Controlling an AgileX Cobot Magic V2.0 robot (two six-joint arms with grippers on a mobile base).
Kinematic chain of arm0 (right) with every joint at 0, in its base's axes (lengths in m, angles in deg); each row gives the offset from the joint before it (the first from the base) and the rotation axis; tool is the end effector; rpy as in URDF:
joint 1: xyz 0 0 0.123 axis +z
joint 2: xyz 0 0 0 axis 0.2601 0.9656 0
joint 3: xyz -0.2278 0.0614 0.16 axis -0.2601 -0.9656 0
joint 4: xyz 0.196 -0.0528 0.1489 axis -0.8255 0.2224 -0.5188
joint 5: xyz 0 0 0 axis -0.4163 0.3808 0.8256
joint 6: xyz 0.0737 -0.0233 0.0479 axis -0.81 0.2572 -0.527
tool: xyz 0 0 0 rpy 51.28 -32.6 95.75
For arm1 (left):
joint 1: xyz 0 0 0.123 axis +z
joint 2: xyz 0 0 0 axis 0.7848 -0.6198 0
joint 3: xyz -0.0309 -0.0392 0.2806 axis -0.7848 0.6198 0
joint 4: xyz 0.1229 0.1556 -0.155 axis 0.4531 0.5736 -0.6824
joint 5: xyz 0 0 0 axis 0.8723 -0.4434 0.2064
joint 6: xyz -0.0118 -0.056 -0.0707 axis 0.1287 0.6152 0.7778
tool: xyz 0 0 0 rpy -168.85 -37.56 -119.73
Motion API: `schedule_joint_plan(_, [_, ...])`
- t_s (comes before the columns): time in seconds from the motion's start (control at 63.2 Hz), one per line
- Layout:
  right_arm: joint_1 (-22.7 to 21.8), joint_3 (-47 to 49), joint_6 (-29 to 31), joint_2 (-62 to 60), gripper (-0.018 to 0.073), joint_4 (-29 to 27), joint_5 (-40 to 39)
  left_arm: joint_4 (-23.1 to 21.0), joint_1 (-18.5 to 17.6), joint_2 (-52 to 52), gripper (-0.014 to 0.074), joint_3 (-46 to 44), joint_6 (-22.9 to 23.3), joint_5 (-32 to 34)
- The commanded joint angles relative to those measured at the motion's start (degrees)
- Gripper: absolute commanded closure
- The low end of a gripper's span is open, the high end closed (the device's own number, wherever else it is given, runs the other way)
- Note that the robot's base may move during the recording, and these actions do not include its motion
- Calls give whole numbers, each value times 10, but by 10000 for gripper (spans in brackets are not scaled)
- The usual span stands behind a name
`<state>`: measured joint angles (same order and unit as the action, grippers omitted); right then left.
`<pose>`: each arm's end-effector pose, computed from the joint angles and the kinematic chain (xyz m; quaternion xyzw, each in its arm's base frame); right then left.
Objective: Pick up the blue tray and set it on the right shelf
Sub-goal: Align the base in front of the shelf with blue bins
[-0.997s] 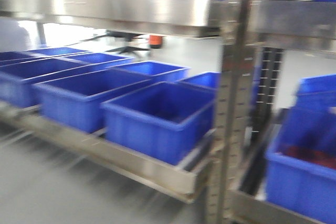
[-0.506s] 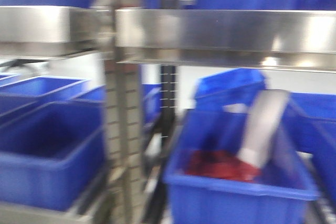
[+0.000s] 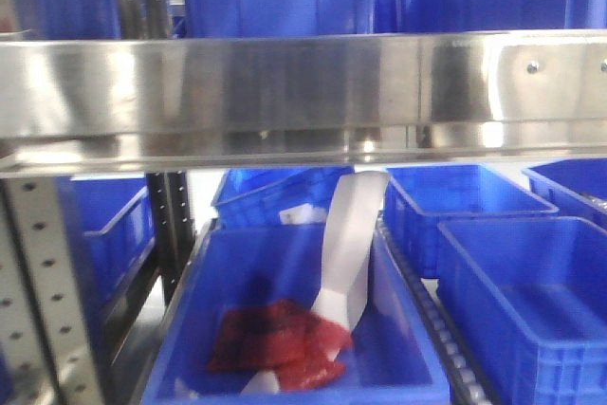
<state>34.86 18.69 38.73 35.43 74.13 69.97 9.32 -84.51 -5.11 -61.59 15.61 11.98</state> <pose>0.1804 0.0662 0.4014 -0.0447 0.9479 0.0994 0.2994 0.2148 -0.1511 0.4103 0.0985 0.9536 -0.1800 0.2201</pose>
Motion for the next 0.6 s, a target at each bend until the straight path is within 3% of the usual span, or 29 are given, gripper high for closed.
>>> schedule_joint_plan(0.0, [-2,15,17,-11,503,31,-17,16,1,19,644,-17,-5,-55])
schedule_joint_plan(0.586, [-2,15,17,-11,503,31,-17,16,1,19,644,-17,-5,-55])
